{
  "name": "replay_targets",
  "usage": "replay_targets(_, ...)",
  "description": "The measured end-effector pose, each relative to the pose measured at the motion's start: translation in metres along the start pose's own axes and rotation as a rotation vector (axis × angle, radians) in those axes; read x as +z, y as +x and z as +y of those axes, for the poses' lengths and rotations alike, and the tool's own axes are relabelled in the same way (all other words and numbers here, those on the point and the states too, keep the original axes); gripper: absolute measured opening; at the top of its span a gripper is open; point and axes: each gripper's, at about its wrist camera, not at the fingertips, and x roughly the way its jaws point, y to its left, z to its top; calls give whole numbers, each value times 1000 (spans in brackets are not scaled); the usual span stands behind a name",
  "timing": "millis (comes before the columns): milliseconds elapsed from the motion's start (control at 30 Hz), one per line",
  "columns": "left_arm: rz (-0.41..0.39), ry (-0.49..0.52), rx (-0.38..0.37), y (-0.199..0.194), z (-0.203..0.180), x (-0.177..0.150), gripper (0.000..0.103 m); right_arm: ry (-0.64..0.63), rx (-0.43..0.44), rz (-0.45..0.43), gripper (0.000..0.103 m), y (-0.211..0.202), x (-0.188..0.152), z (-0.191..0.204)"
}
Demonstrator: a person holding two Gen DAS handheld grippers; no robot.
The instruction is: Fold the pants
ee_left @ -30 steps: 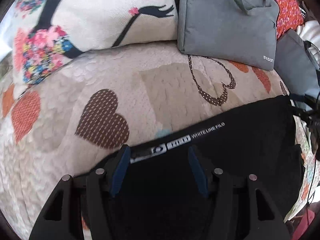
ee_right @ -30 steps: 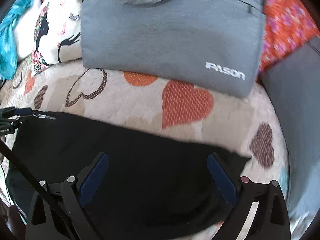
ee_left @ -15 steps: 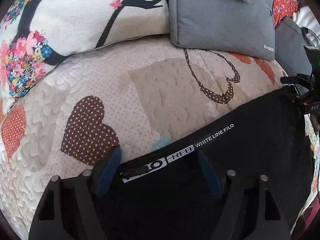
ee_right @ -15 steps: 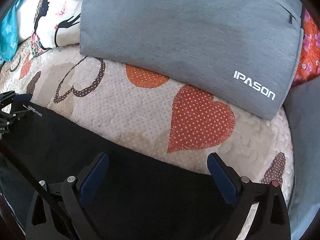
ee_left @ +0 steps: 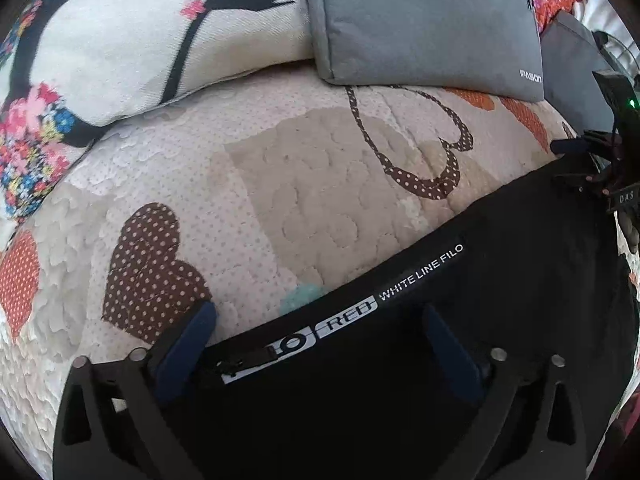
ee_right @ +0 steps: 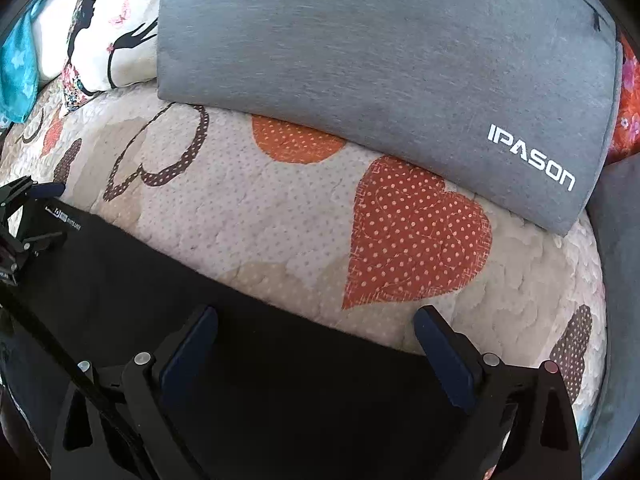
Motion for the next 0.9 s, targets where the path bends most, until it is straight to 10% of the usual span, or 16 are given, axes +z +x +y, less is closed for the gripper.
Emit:
replay_targets(400,-16,26,11,2,-4,-1,103,1,-9,-40,103,2,-8,-3)
replay_targets(467,-10,21,16,-3,-3,-3,90,13,-10,-33,101,1,-11,-2)
replay_targets(567,-8,60,-34,-18,-17,-2,28,21,-22,-17,86,-4,-12,4)
replay_targets(600,-6,90,-5,-22,-25,-2,22,22,-25,-15,76,-8,-13,9)
replay_targets(767,-15,105,3,-32,-35,-6,15,31,11,-9,18,-22,-17,23)
replay_targets(900,-41,76,-13,-52,-35,-17,14,40,13,-10,8,-36,-29,31)
